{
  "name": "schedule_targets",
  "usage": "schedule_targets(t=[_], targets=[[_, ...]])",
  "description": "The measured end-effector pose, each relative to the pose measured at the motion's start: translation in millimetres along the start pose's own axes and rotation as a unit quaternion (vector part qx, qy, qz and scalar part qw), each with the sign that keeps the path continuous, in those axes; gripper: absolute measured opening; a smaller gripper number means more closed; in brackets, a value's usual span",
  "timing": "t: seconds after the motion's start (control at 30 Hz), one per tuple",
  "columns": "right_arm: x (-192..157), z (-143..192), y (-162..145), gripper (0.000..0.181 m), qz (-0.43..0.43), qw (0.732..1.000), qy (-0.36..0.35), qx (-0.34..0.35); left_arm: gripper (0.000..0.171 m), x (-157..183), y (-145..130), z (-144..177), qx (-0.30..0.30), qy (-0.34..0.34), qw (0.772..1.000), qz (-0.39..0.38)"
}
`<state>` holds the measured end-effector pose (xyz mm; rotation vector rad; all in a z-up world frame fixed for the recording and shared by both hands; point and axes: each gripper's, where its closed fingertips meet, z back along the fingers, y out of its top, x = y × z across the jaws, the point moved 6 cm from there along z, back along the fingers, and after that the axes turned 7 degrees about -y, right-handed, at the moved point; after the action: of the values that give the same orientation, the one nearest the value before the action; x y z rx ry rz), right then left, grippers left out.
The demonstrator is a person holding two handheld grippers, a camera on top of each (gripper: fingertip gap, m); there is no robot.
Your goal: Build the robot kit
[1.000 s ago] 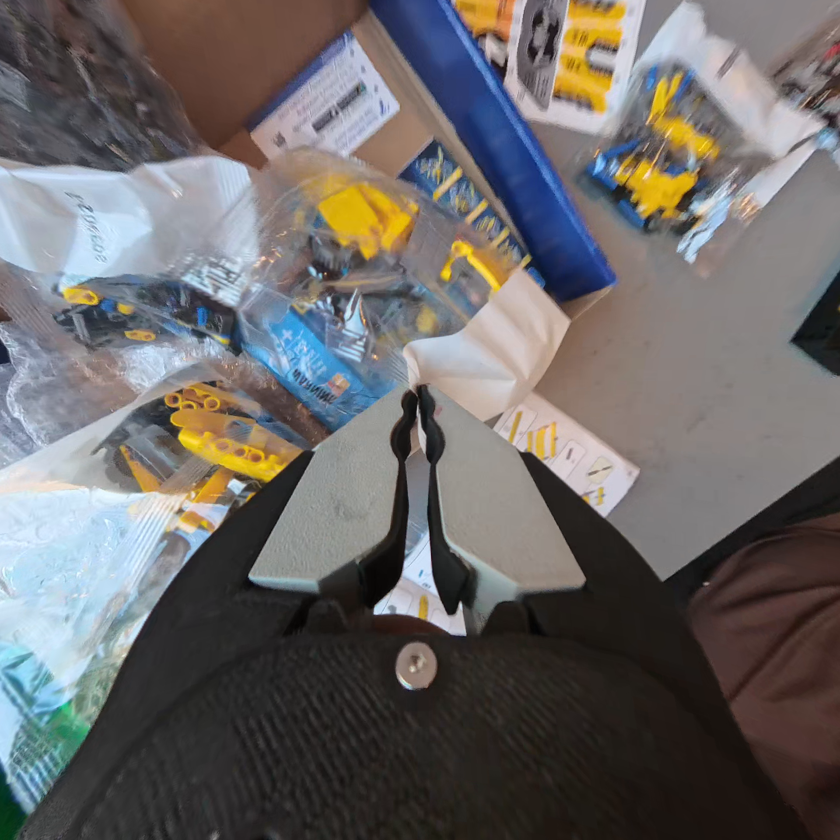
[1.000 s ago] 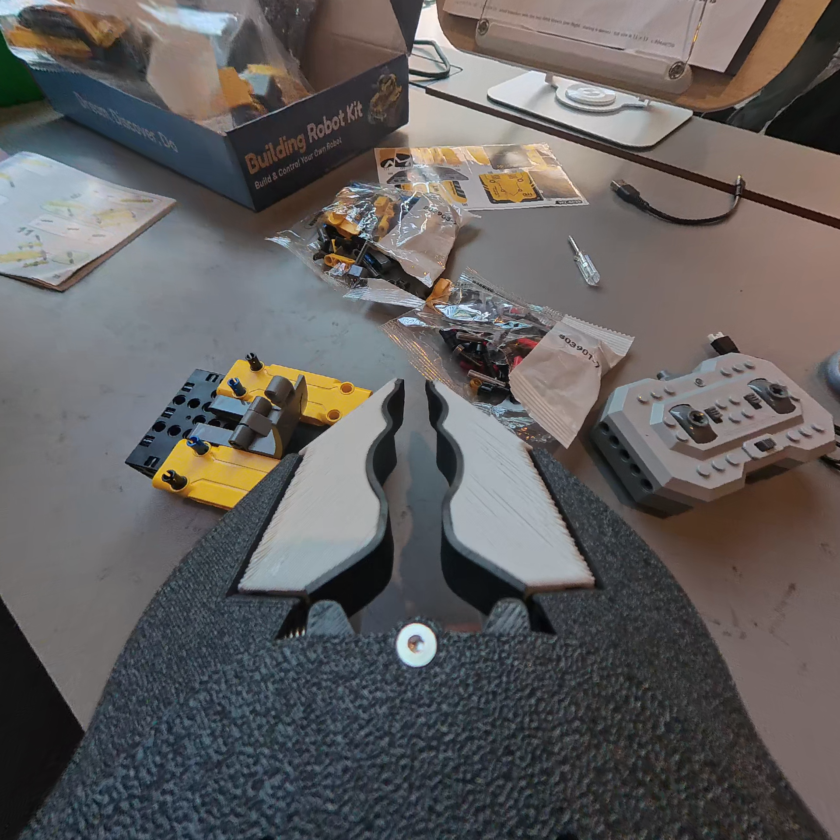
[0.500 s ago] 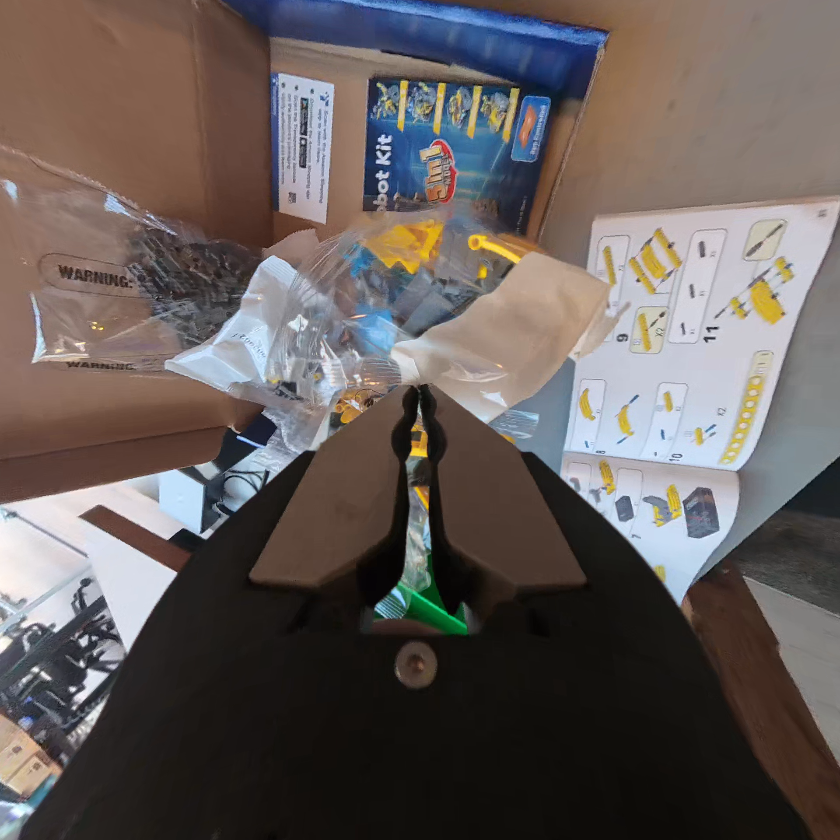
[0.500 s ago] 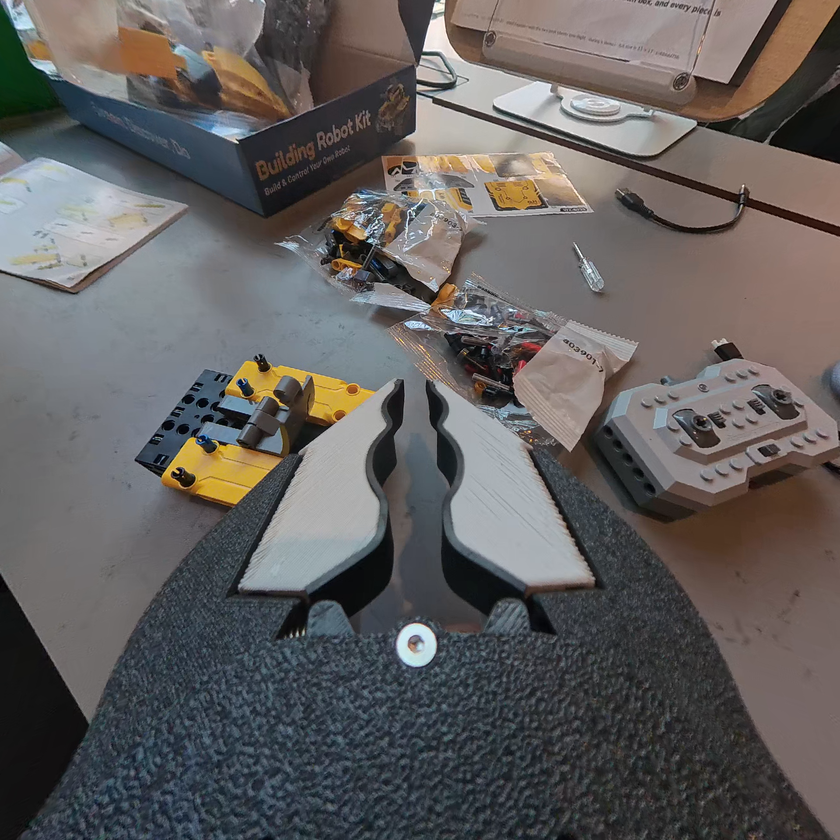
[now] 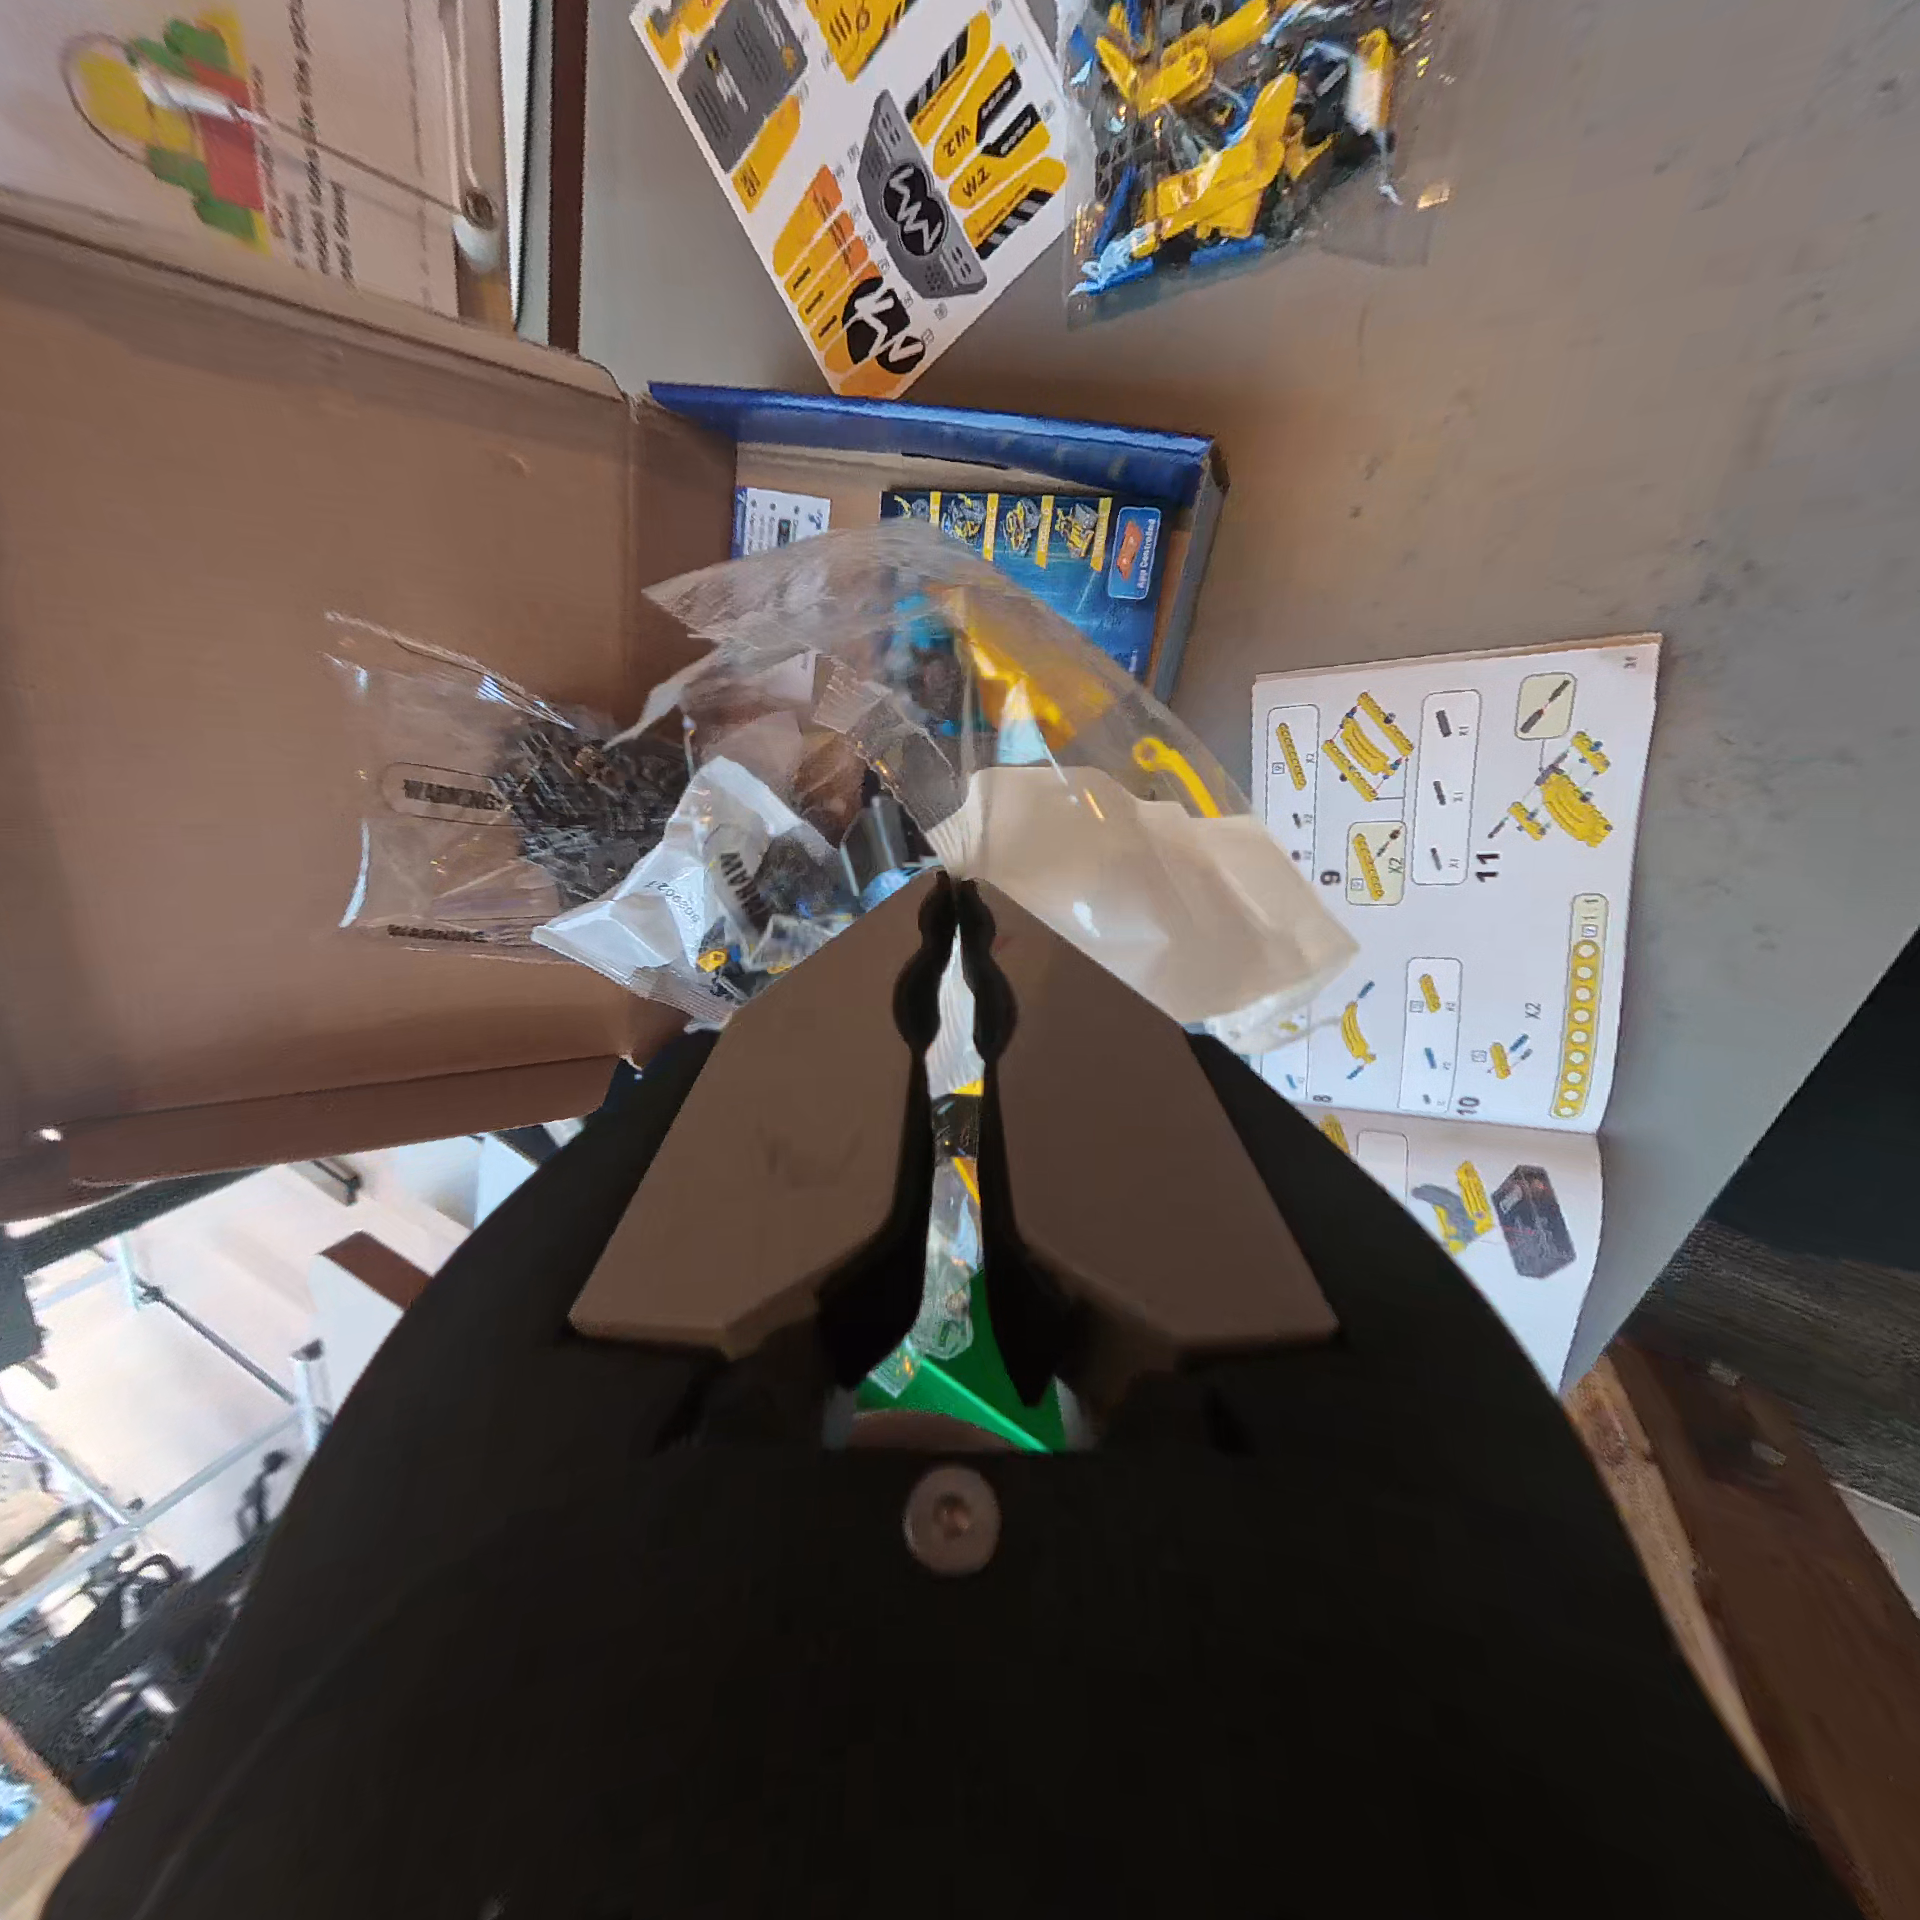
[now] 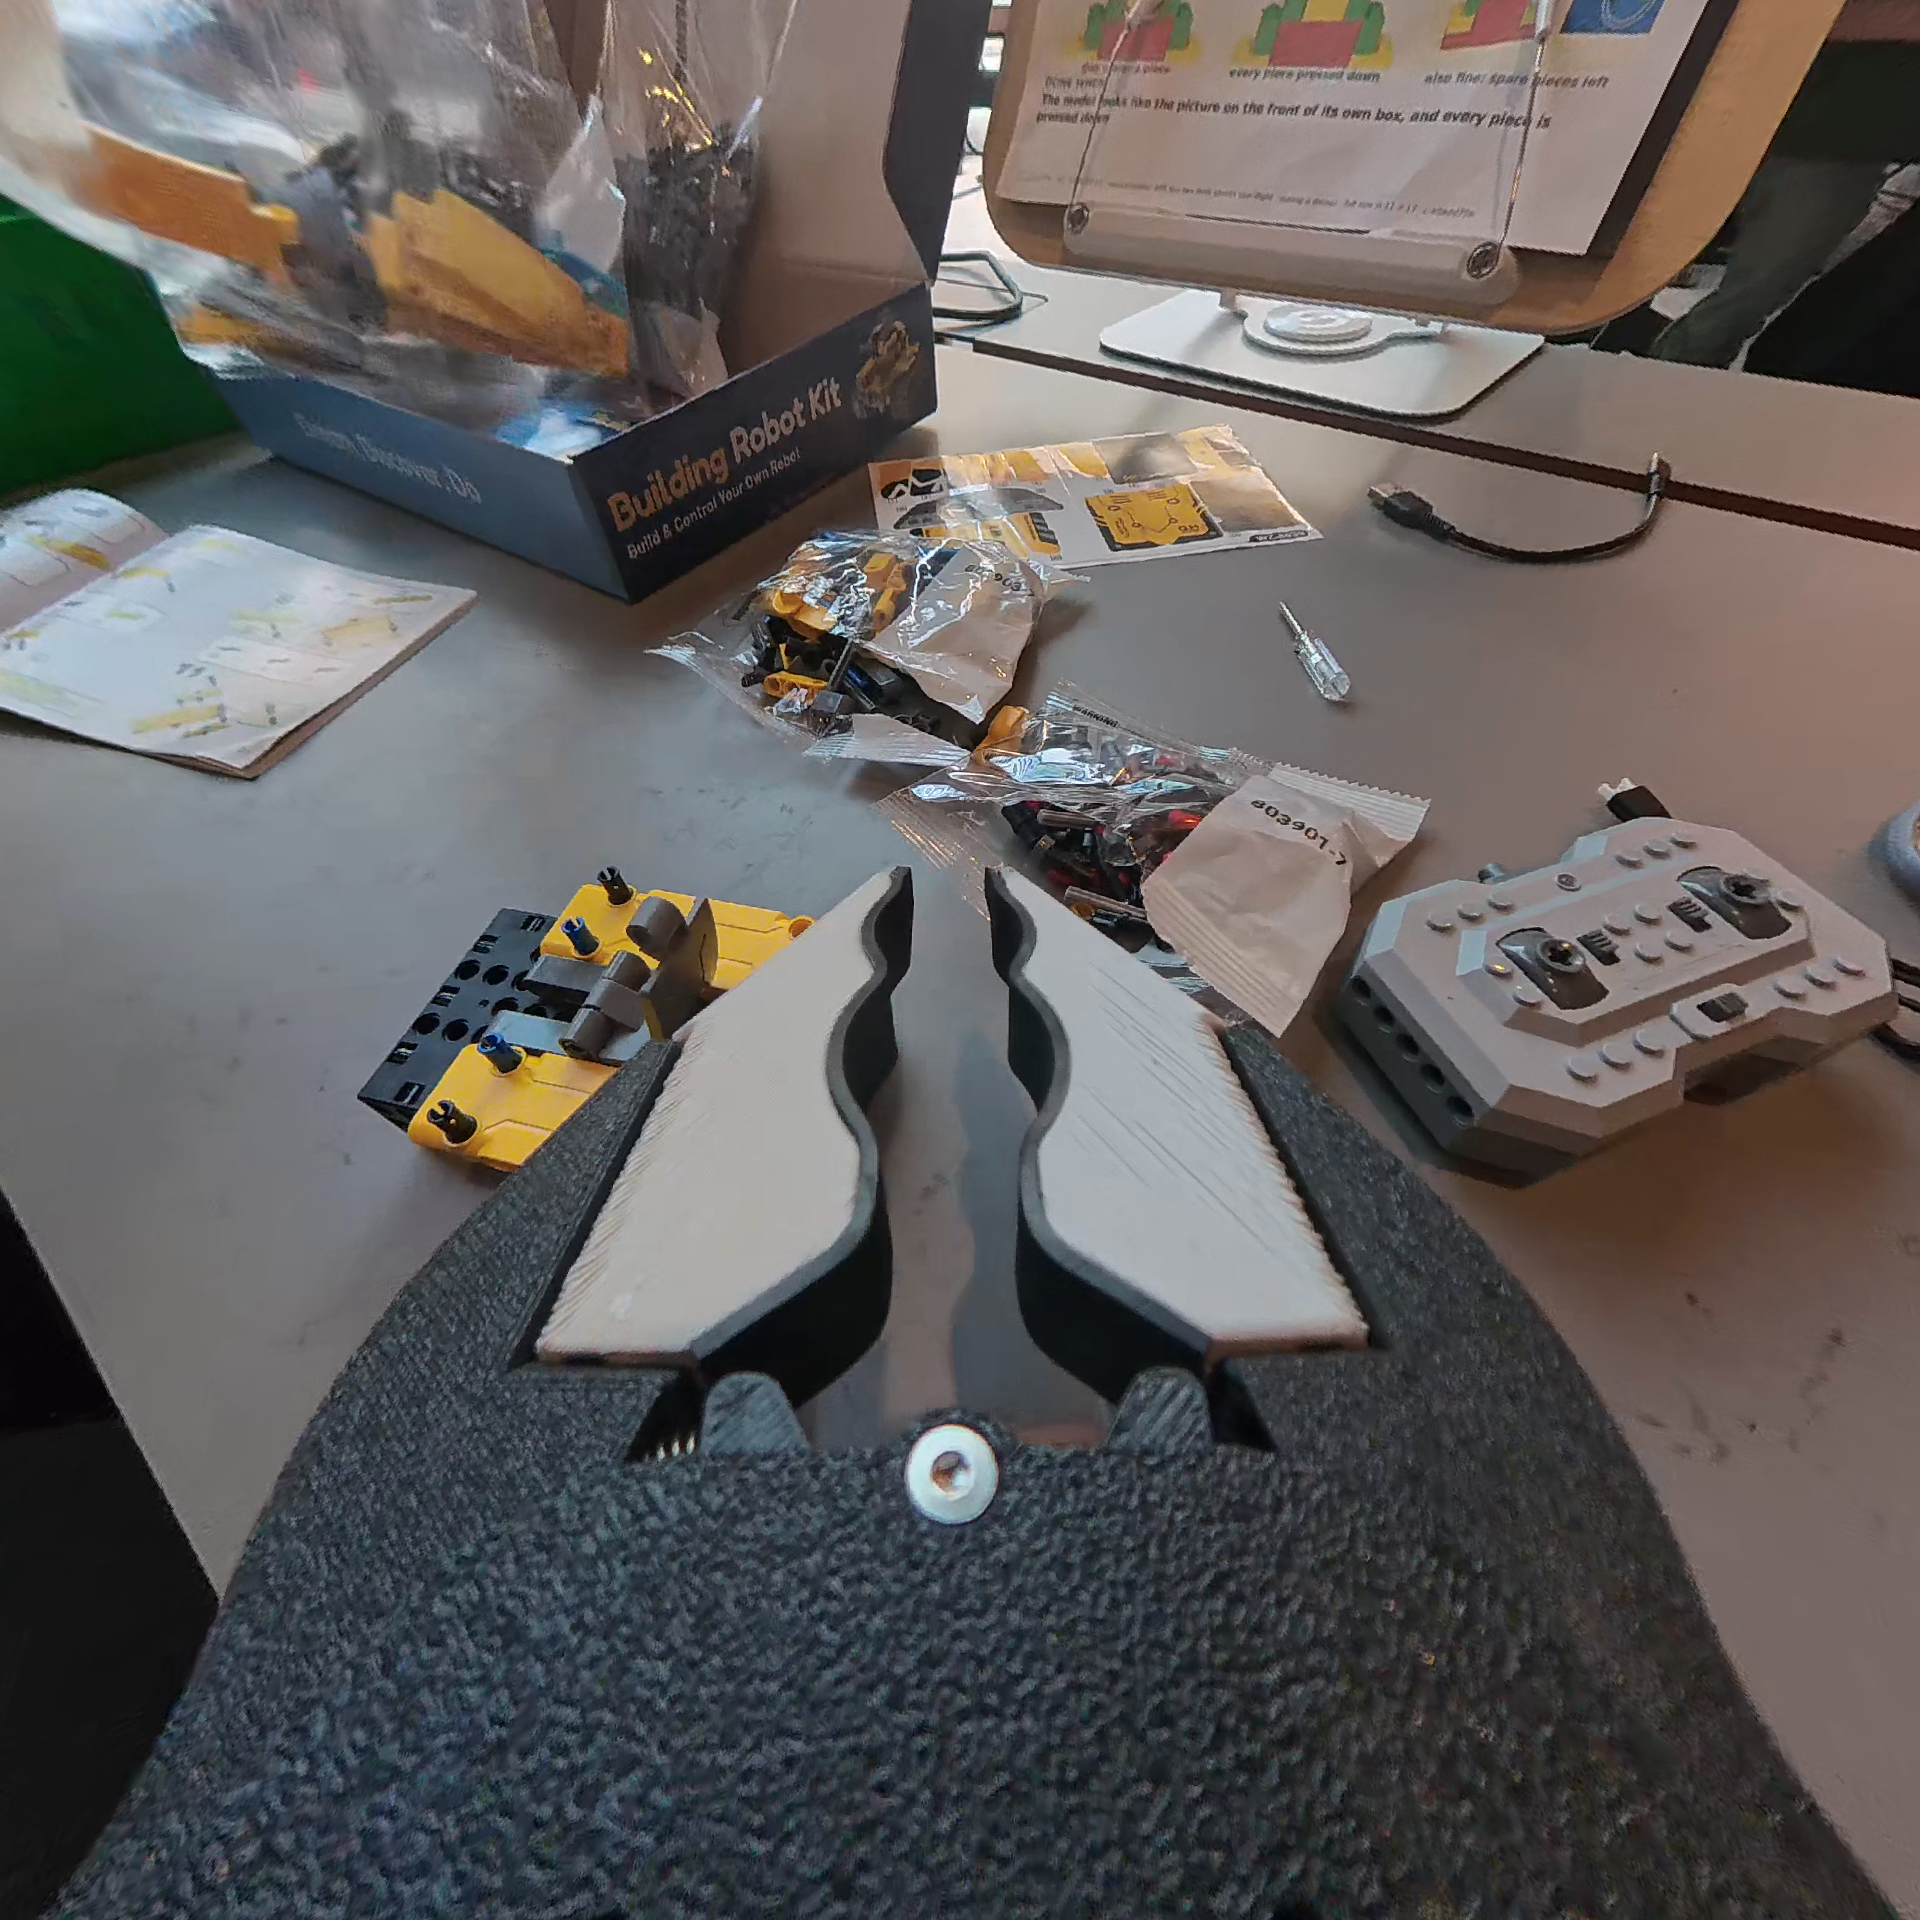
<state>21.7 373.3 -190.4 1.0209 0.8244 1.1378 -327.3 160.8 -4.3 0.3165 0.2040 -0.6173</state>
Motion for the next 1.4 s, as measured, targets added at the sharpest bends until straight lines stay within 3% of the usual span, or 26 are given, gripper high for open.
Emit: schedule_targets(t=[0.17, 0.27, 0.37, 0.5, 0.7, 0.77, 0.87, 0.97, 1.07, 1.17, 1.23, 1.27, 1.3, 1.4], targets=[[-3, 3, 2, 0.015, 0.012, 1.000, 0.003, 0.015, 0.000, 42, 5, 30, 0.016, 0.024, 0.994, -0.106], [-6, 9, 7, 0.017, -0.013, 0.999, 0.027, 0.036, 0.000, 78, 2, 32, 0.021, 0.039, 0.985, -0.167], [-18, 16, 24, 0.030, -0.035, 0.995, 0.074, 0.050, 0.000, 113, -4, 24, 0.011, 0.067, 0.973, -0.221], [-68, 31, 56, 0.033, 0.035, 0.987, 0.139, 0.068, 0.000, 159, -8, 22, 0.028, 0.114, 0.955, -0.272], [-164, 33, 64, 0.031, 0.137, 0.959, 0.245, 0.030, 0.000, 223, -24, -3, 0.074, 0.134, 0.943, -0.294], [-194, 31, 69, 0.033, 0.167, 0.944, 0.282, 0.023, 0.000, 232, -30, -13, 0.076, 0.154, 0.941, -0.292], [-228, 19, 83, 0.051, 0.230, 0.925, 0.303, 0.020, 0.000, 229, -27, -15, 0.103, 0.175, 0.937, -0.283], [-242, 4, 101, 0.074, 0.288, 0.916, 0.278, 0.019, 0.000, 219, -15, -9, 0.135, 0.207, 0.923, -0.297], [-250, 2, 112, 0.079, 0.308, 0.903, 0.300, -0.003, 0.000, 213, -11, -10, 0.127, 0.241, 0.905, -0.327], [-249, -9, 100, 0.058, 0.342, 0.892, 0.292, -0.046, 0.000, 217, -8, -17, 0.139, 0.254, 0.892, -0.348], [-249, -12, 90, 0.033, 0.358, 0.887, 0.288, -0.056, 0.000, 221, -8, -21, 0.145, 0.262, 0.885, -0.355], [-249, -13, 87, 0.031, 0.363, 0.888, 0.278, -0.055, 0.000, 221, -9, -24, 0.143, 0.267, 0.885, -0.354], [-249, -11, 85, 0.020, 0.372, 0.888, 0.265, -0.052, 0.000, 221, -10, -27, 0.139, 0.271, 0.887, -0.348], [-248, -3, 79, 0.014, 0.425, 0.878, 0.217, -0.043, 0.000, 227, -10, -31, 0.182, 0.239, 0.905, -0.300]])
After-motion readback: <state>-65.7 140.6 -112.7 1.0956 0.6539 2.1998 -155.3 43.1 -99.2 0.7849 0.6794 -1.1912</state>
